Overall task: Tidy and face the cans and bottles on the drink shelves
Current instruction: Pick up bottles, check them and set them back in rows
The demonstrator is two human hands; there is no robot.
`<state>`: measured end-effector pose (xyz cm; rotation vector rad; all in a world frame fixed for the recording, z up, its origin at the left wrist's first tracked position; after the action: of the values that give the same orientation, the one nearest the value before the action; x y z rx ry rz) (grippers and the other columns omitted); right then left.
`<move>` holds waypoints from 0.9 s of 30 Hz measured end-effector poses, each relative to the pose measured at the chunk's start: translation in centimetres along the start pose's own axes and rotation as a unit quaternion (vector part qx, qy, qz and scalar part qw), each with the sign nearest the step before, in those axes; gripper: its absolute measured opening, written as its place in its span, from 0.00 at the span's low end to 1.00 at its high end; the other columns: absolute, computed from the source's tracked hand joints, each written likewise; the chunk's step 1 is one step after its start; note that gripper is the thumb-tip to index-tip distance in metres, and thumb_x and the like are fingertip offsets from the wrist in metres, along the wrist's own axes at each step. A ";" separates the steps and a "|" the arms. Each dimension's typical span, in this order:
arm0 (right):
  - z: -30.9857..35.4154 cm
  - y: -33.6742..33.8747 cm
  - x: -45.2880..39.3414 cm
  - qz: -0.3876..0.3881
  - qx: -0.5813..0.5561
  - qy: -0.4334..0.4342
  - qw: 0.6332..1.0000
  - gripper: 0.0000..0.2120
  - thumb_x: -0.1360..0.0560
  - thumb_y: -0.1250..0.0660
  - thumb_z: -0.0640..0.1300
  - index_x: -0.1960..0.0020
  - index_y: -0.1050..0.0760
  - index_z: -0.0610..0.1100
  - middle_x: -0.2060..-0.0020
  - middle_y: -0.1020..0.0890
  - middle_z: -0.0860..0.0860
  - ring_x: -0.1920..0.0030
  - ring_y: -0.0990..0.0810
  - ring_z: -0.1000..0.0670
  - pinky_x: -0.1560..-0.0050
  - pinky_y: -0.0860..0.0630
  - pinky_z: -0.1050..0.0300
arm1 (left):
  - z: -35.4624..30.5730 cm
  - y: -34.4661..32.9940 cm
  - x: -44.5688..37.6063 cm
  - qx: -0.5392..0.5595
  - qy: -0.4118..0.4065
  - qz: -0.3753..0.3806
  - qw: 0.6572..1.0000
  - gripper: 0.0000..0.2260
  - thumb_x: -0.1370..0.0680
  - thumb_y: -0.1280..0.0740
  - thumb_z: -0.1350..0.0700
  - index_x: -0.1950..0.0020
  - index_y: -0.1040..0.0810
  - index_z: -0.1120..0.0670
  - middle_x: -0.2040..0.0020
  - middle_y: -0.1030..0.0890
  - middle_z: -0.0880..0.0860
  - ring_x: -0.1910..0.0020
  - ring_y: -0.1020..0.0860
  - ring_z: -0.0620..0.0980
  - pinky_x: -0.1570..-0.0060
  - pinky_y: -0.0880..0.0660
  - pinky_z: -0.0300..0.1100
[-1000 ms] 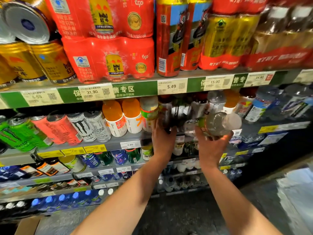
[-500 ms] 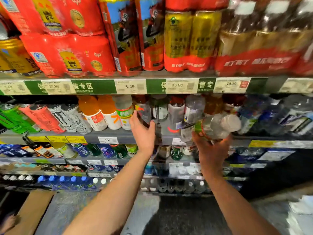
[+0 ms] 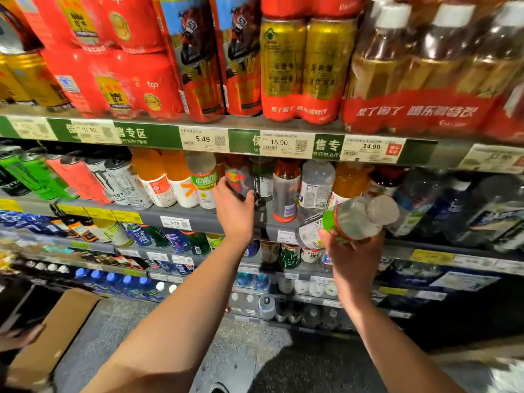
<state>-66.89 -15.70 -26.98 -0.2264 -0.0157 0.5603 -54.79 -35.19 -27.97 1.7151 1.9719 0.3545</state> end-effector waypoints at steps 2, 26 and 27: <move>0.1 0.2 0.1 0.002 0.008 -0.001 1.000 0.45 0.41 0.20 0.46 0.28 0.36 0.44 0.40 0.19 0.50 0.41 0.18 0.53 0.44 0.20 0.58 | 0.2 -0.4 0.1 0.002 -0.006 0.008 1.000 0.31 0.26 0.25 0.54 0.27 0.35 0.57 0.32 0.26 0.55 0.34 0.26 0.55 0.39 0.29 0.47; -0.1 -2.0 1.2 0.017 -0.005 0.008 1.000 0.38 0.36 0.22 0.37 0.29 0.34 0.43 0.40 0.19 0.48 0.43 0.18 0.52 0.49 0.21 0.65 | 1.3 0.8 1.4 0.080 -0.070 0.133 0.985 0.31 0.31 0.20 0.54 0.31 0.28 0.55 0.36 0.25 0.47 0.38 0.26 0.43 0.35 0.30 0.39; 0.0 -2.6 1.4 0.020 -0.006 0.006 1.000 0.39 0.36 0.22 0.36 0.29 0.34 0.43 0.41 0.19 0.48 0.44 0.17 0.53 0.49 0.21 0.65 | 1.6 1.3 1.3 0.084 -0.070 0.130 0.985 0.31 0.30 0.21 0.53 0.30 0.28 0.54 0.36 0.24 0.47 0.38 0.26 0.43 0.36 0.30 0.38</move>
<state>-64.35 -17.11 -26.50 -0.2412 -0.0035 0.5995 -52.97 -33.86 -28.92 2.0523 1.7218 0.1541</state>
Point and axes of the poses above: each hand's wrist, its own x-axis away from the middle knuckle, its own y-axis out of the back of the hand, z = x × y, the point moved 1 cm from there along -x, towards the middle knuckle
